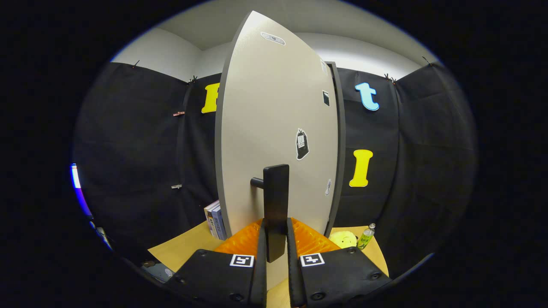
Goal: Open the shoe cabinet door, grab the shoes and put them into the shoe cabinet, then close the shoe cabinet door.
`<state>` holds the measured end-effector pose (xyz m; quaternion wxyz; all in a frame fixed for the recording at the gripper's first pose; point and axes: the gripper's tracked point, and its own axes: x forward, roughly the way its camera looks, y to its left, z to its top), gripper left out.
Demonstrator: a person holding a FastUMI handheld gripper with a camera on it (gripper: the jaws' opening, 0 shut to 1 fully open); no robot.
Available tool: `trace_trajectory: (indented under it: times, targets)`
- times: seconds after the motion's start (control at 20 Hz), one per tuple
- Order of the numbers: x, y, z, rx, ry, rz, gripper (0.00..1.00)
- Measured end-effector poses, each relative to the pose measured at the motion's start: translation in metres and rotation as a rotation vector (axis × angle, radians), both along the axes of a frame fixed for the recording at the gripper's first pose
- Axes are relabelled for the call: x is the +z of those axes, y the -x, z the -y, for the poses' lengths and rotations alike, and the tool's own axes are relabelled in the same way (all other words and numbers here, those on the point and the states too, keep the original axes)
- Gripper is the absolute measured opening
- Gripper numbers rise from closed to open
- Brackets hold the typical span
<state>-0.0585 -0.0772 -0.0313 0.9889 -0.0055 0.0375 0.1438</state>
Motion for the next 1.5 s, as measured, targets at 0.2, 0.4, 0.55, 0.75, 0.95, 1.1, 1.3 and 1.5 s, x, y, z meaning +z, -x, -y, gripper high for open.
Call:
trace_trajectory:
  times: [0.2,0.4,0.55,0.75,0.95,1.1,1.3,1.5]
  targets:
    - [0.003,0.008,0.032,-0.048,0.007,0.007,0.24]
    - [0.011,0.022,0.061,-0.083,0.004,0.039,0.24]
    - [0.021,0.043,0.092,-0.142,-0.004,0.053,0.24]
    - [0.043,0.081,0.112,-0.189,-0.011,0.127,0.24]
    - [0.037,0.098,0.102,-0.171,-0.02,0.131,0.24]
    - [0.029,0.104,0.082,-0.136,-0.017,0.12,0.24]
    - [0.022,0.107,0.058,-0.087,-0.008,0.108,0.24]
    - [0.011,0.109,0.043,-0.052,-0.001,0.087,0.23]
